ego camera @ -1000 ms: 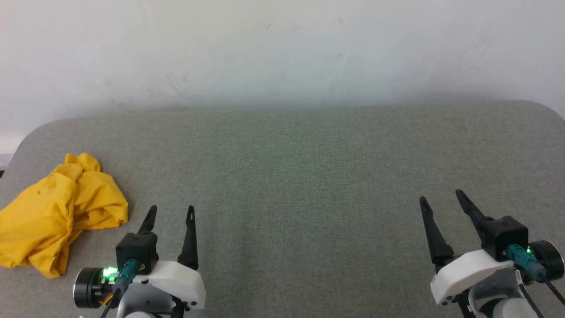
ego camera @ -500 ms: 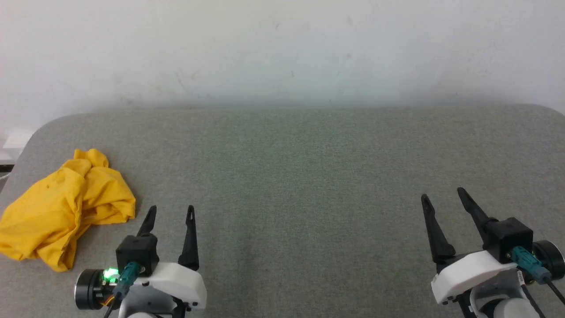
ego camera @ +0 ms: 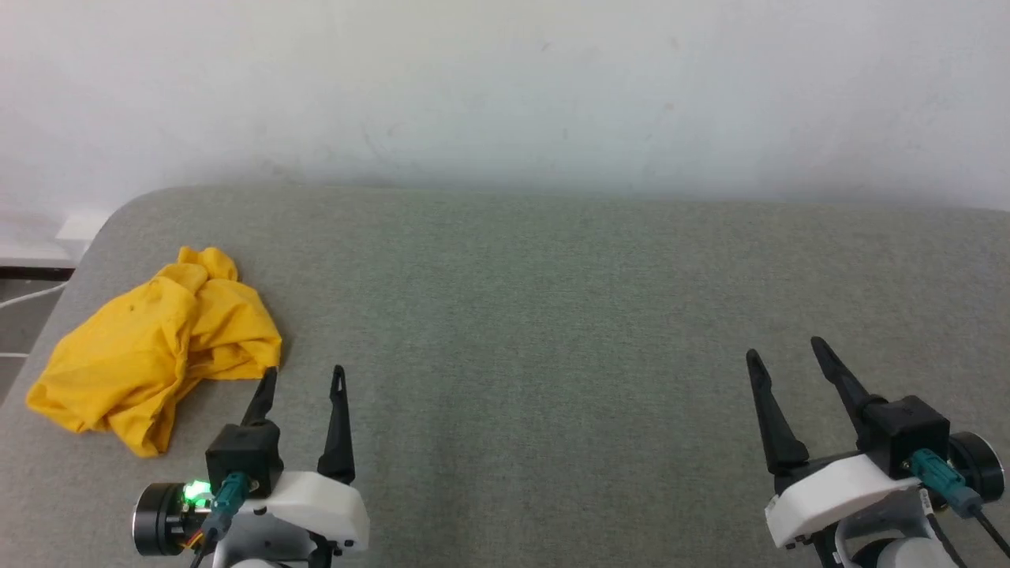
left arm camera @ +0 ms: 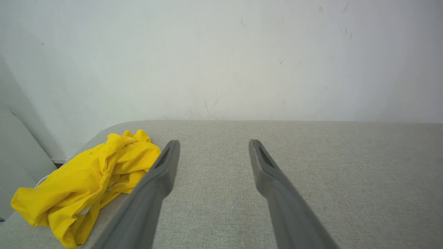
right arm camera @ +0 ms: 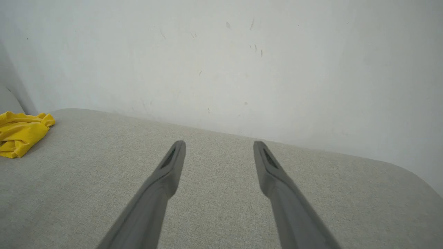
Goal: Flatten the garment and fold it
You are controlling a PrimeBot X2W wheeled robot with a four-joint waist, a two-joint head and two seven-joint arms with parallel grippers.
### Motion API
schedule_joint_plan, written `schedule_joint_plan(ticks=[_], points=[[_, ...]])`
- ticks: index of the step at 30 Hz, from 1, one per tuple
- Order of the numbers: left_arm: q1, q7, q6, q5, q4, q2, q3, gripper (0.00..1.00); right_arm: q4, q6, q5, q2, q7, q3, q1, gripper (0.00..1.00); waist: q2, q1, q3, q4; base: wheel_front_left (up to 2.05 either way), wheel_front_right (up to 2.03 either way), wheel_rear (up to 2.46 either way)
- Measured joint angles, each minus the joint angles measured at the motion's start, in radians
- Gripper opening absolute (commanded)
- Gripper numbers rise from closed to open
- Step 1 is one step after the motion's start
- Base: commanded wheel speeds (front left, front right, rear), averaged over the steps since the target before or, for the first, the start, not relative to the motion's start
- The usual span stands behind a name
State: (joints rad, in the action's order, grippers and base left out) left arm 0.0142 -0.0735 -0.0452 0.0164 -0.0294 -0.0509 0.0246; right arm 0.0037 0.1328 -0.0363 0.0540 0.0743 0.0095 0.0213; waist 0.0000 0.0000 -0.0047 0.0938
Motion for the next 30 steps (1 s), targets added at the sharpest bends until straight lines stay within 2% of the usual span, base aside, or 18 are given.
schedule_joint_plan(ticks=[30], points=[[0.006, -0.061, -0.019, 0.012, -0.023, 0.0, 0.034, 1.0, 0.009, 0.0, -0.019, 0.0, 0.06, -0.007, 0.006, 1.0, 0.0, 0.0, -0.006, 0.196, 0.0, 0.0, 0.0]])
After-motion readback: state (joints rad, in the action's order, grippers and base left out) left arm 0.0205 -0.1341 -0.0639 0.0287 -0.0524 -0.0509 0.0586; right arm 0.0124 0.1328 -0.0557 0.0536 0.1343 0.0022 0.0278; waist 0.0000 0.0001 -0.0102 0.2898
